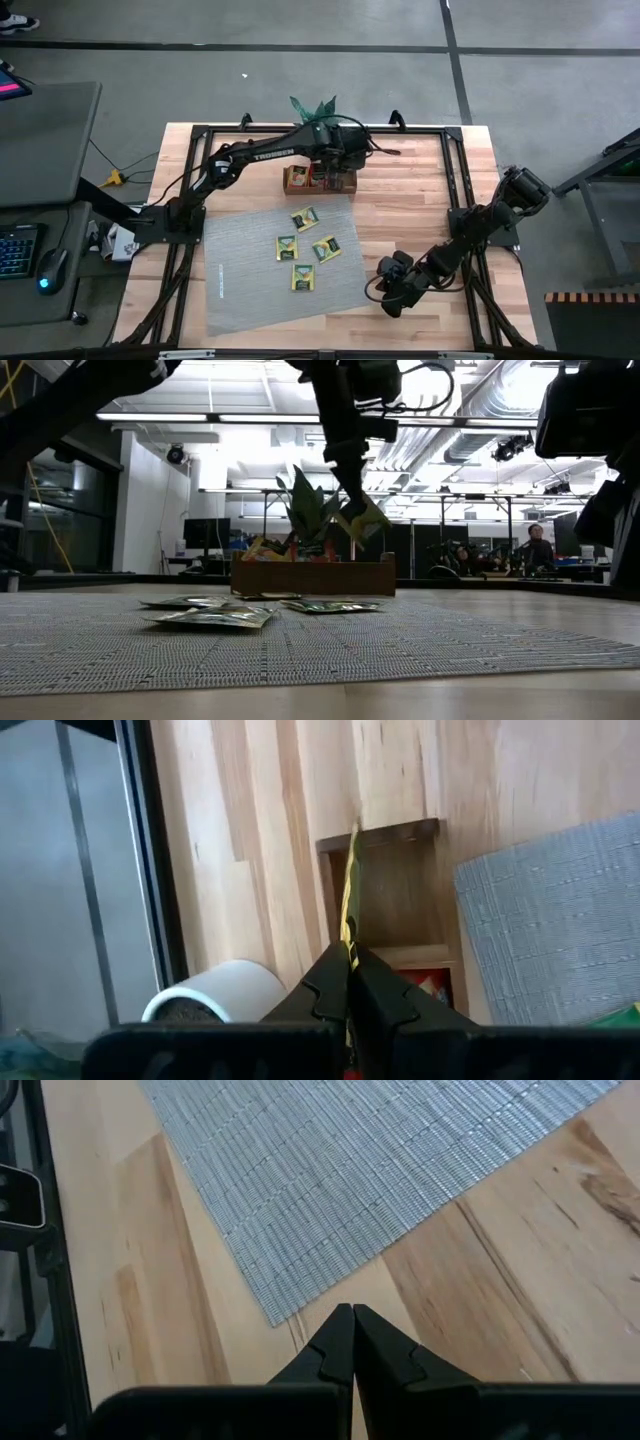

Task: Pick & Place Tea
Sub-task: Put the yellow tea bag into the right section of the wooden organizer

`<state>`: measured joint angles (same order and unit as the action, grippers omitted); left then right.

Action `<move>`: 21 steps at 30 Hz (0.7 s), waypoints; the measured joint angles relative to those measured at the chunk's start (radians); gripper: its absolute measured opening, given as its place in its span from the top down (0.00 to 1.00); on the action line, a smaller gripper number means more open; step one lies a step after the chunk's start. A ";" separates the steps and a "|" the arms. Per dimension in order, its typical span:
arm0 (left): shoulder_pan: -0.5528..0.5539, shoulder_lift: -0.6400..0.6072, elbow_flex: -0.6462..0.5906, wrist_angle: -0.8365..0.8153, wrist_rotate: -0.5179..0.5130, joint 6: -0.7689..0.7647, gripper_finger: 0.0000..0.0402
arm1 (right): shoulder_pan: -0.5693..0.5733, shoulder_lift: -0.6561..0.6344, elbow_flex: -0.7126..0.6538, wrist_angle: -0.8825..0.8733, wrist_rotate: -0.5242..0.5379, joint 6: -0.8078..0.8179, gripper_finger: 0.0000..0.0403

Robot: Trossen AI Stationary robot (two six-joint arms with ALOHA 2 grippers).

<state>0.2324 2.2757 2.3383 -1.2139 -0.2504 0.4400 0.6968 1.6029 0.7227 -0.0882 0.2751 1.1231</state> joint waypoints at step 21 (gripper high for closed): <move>0.038 0.000 0.000 -0.038 0.066 -0.027 1.00 | 0.000 0.000 0.000 0.000 0.015 0.030 1.00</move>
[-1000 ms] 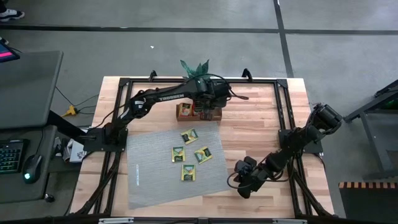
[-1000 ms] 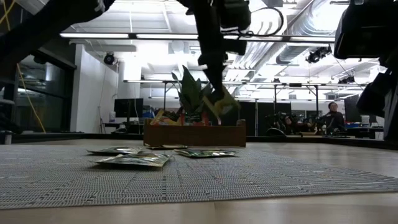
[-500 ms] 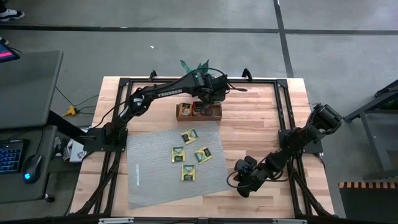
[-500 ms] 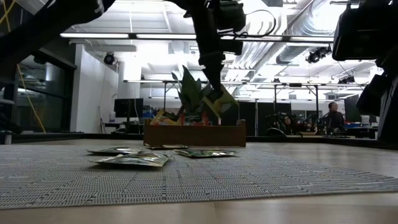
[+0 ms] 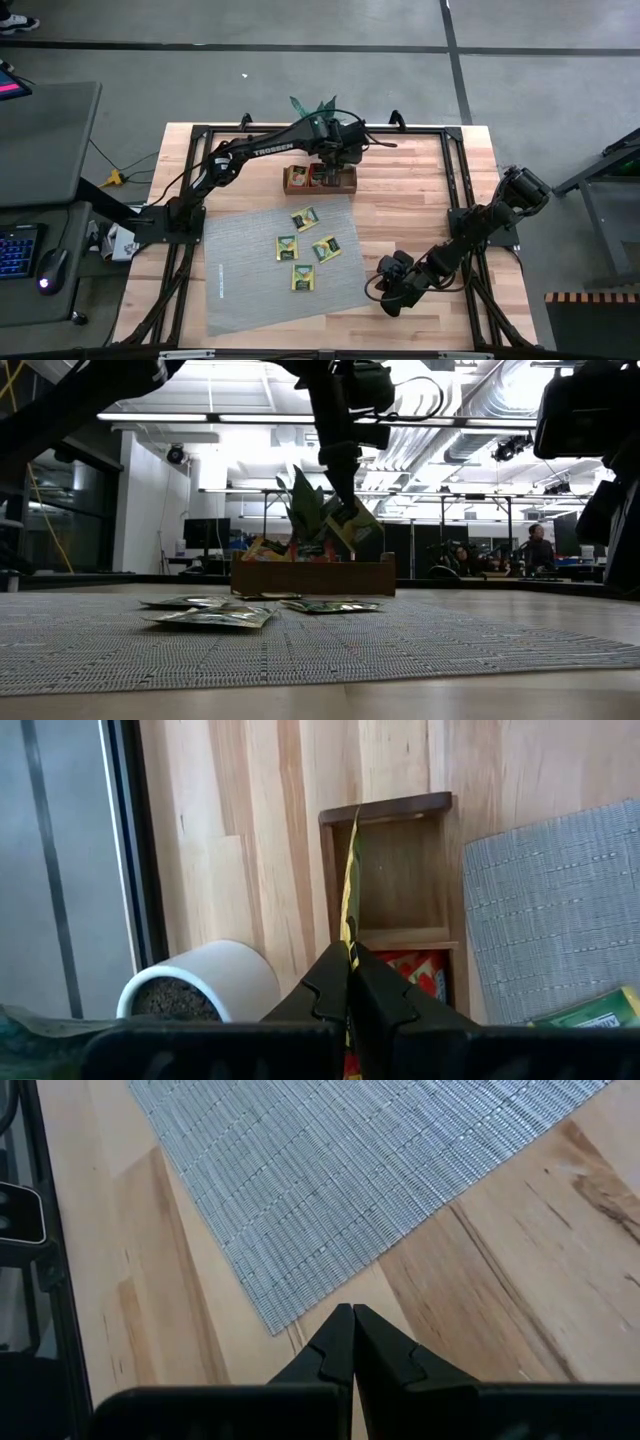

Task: Pick & Place Tea
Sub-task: Put the yellow tea bag into the right section of the wooden organizer

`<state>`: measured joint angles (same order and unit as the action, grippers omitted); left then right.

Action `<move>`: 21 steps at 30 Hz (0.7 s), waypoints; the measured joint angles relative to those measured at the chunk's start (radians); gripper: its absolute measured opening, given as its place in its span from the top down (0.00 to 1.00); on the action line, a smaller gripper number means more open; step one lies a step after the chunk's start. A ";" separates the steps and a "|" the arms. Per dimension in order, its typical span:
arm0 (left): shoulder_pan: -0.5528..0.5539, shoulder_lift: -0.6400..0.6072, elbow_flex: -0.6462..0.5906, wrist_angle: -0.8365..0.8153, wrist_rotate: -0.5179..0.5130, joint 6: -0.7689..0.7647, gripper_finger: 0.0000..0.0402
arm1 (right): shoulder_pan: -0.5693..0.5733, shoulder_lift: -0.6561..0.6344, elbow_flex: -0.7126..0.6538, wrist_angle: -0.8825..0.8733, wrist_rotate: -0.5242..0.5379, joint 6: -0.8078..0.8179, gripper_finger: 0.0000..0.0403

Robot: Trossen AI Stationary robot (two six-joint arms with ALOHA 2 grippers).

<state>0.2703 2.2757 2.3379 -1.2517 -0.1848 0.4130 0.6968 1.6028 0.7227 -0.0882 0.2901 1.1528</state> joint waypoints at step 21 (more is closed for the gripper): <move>0.000 0.002 -0.042 -0.005 0.018 -0.018 1.00 | 0.000 0.000 0.000 0.003 0.019 0.018 1.00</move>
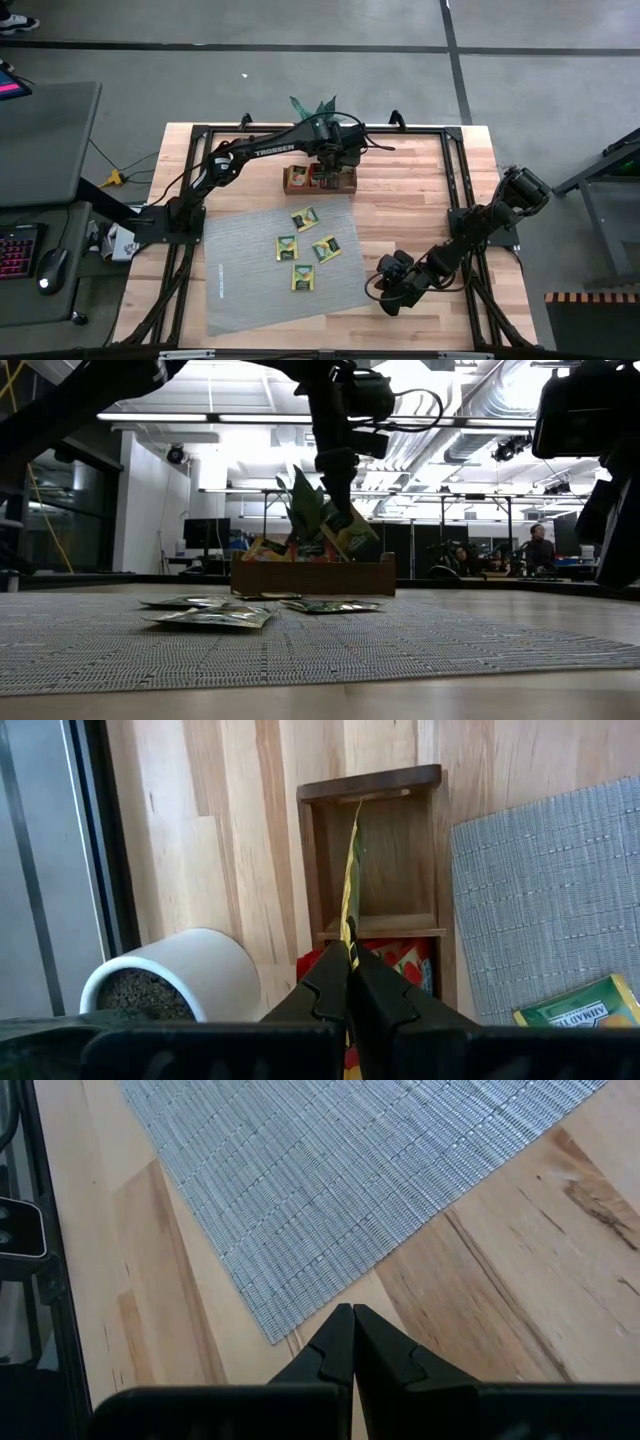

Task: Pick & Place Tea
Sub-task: Put the yellow tea bag into the right section of the wooden organizer

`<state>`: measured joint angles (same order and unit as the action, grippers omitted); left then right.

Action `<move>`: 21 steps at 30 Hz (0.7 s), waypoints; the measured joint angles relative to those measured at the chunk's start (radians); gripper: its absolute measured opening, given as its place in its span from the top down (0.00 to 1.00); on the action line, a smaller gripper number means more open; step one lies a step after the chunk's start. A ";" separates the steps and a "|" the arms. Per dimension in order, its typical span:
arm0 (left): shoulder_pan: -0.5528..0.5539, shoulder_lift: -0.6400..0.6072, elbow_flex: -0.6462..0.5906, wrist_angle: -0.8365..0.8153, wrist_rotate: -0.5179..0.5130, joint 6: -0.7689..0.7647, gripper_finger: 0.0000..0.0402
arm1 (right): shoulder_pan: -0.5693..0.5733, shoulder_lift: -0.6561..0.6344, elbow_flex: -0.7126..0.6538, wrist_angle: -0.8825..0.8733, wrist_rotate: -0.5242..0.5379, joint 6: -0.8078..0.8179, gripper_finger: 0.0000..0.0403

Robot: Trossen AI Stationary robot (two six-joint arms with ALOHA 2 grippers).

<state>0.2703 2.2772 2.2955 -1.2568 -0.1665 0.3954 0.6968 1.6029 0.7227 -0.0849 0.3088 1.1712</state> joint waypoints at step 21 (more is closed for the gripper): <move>0.000 0.000 0.000 0.022 0.000 -0.005 1.00 | 0.000 0.000 0.000 0.004 -0.004 0.000 1.00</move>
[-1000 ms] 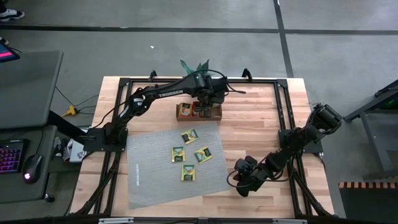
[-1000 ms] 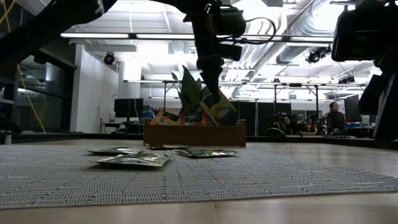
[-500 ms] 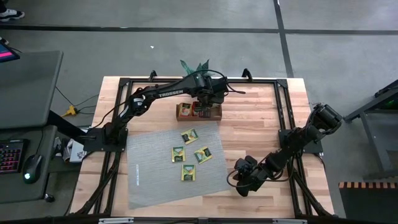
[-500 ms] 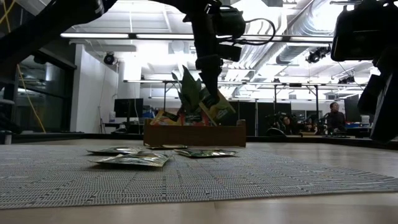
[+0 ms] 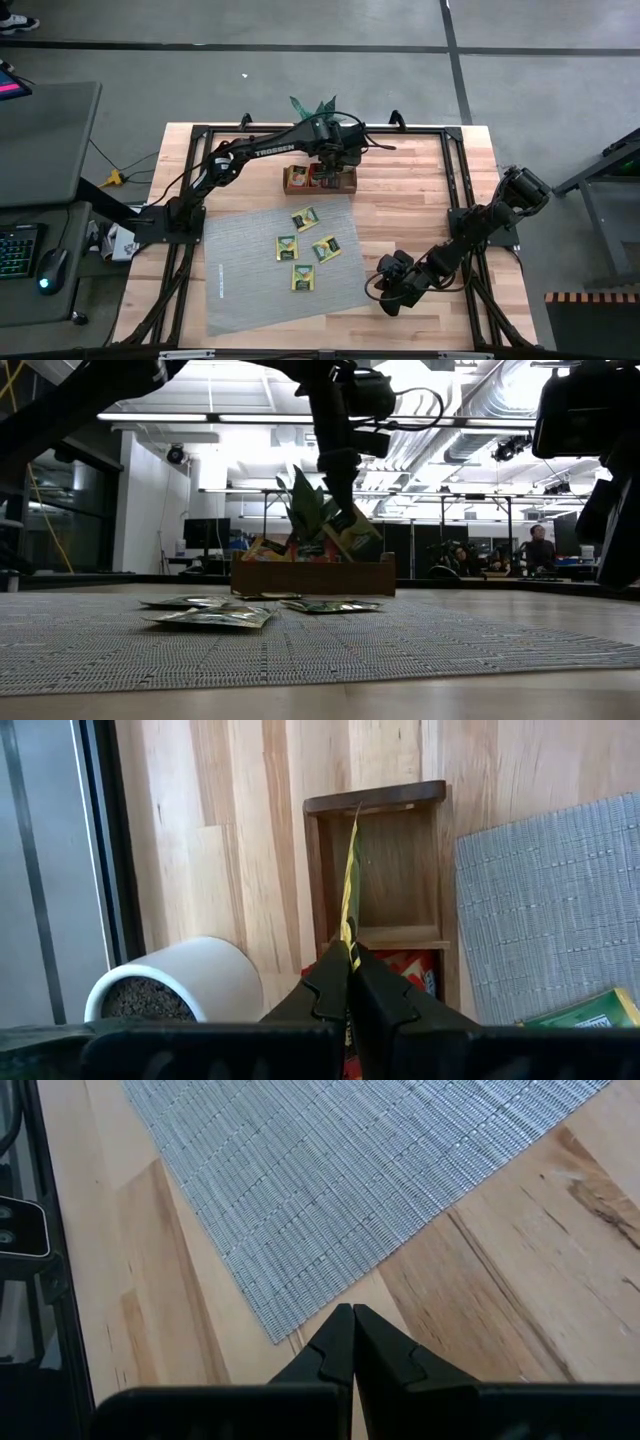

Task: Pick & Place Tea
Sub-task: Put the yellow tea bag into the right section of the wooden organizer

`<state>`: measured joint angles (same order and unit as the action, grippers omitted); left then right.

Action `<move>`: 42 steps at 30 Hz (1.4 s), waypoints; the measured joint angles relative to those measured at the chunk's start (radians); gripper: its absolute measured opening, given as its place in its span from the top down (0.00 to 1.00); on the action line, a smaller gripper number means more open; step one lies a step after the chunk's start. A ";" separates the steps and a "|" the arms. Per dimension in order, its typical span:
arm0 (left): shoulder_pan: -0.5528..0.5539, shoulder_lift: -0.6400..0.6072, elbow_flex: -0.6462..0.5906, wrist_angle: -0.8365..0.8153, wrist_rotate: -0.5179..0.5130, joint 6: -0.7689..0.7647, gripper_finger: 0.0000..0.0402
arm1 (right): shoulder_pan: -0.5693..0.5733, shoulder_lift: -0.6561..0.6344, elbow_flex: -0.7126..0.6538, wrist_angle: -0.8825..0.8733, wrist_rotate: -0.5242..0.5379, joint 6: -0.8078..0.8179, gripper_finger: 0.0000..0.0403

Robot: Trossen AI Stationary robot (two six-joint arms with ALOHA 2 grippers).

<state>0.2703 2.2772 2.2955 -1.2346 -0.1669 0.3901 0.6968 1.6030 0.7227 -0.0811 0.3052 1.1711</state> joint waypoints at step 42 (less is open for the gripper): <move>-0.007 -0.024 0.061 -0.073 -0.124 -0.229 0.68 | 0.000 0.000 0.000 0.020 0.004 -0.012 1.00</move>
<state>0.2632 2.2536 2.3564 -1.3081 -0.2913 0.1612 0.6968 1.6030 0.7223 -0.0611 0.3090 1.1594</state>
